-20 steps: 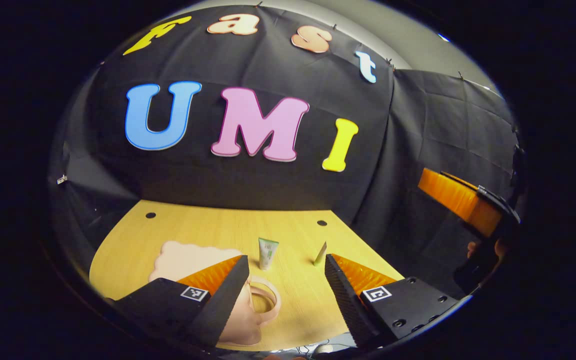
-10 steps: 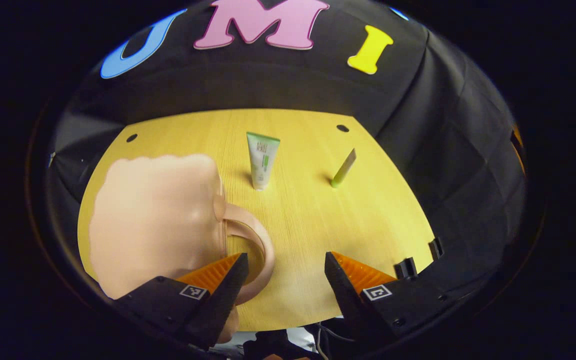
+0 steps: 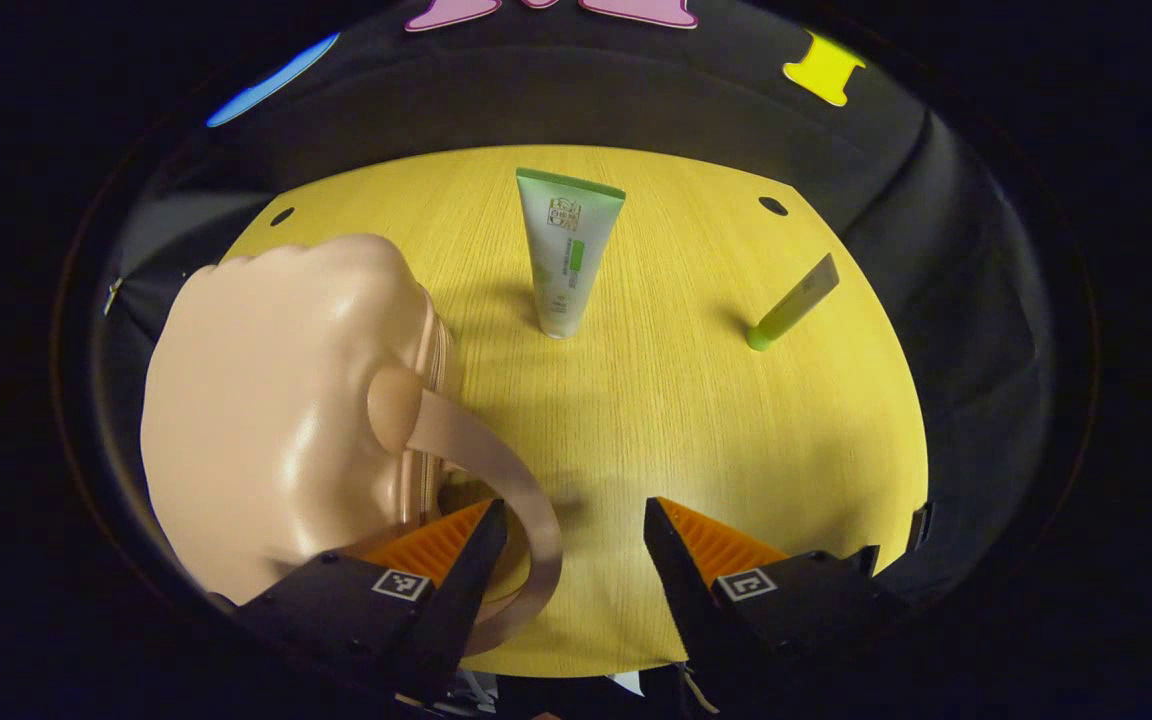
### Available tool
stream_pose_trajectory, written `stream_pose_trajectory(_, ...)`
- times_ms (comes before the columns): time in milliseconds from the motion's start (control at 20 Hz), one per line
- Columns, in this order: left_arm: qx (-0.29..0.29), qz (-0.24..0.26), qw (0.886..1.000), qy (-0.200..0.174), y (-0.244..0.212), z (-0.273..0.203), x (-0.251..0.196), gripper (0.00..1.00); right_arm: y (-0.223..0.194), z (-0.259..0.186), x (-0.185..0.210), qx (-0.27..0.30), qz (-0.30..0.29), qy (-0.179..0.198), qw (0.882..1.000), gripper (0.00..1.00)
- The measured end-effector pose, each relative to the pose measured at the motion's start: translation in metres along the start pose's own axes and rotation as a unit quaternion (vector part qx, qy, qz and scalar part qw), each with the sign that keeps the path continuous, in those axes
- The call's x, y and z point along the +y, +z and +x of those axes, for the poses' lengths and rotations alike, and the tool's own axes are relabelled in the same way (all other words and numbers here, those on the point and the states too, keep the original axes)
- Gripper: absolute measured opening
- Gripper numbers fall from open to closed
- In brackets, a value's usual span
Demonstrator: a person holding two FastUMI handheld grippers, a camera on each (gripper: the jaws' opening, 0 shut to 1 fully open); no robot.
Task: First open the suitcase, pack the skin care products into it, and then close the suitcase.
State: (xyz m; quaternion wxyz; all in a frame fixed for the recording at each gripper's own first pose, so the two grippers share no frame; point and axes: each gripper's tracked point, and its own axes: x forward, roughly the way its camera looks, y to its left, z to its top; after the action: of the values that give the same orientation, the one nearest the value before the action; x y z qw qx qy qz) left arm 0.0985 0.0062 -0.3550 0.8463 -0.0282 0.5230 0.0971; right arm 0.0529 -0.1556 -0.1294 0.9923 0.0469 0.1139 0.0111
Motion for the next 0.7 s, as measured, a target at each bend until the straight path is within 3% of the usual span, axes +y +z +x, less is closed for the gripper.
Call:
stream_pose_trajectory(150, 0.017, 0.046, 0.999, 0.02, -0.011, 0.003, 0.005, 0.84, -0.009, 0.009, -0.001, 0.012, 0.015, 0.016, 1.0, 0.96)
stream_pose_trajectory(200, 0.015, 0.05, 0.998, 0.035, -0.01, 0.001, 0.009, 0.71, -0.01, 0.011, 0.001, 0.014, 0.017, 0.022, 1.0, 0.96)
stream_pose_trajectory(300, 0.01, 0.063, 0.998, 0.023, -0.006, -0.007, 0.007, 0.19, -0.015, 0.015, 0.006, 0.02, 0.018, 0.034, 0.999, 0.96)
stream_pose_trajectory(400, 0.001, 0.075, 0.997, 0.009, 0.001, -0.031, 0.008, 0.12, -0.021, 0.018, 0.014, 0.028, 0.015, 0.046, 0.998, 0.98)
stream_pose_trajectory(600, -0.053, 0.047, 0.997, -0.017, 0.043, -0.092, 0.026, 0.11, -0.013, 0.031, 0.046, 0.021, 0.022, 0.071, 0.997, 0.98)
stream_pose_trajectory(700, -0.089, 0.043, 0.995, -0.011, 0.069, -0.13, 0.055, 0.11, -0.005, 0.04, 0.07, 0.012, 0.022, 0.085, 0.996, 0.98)
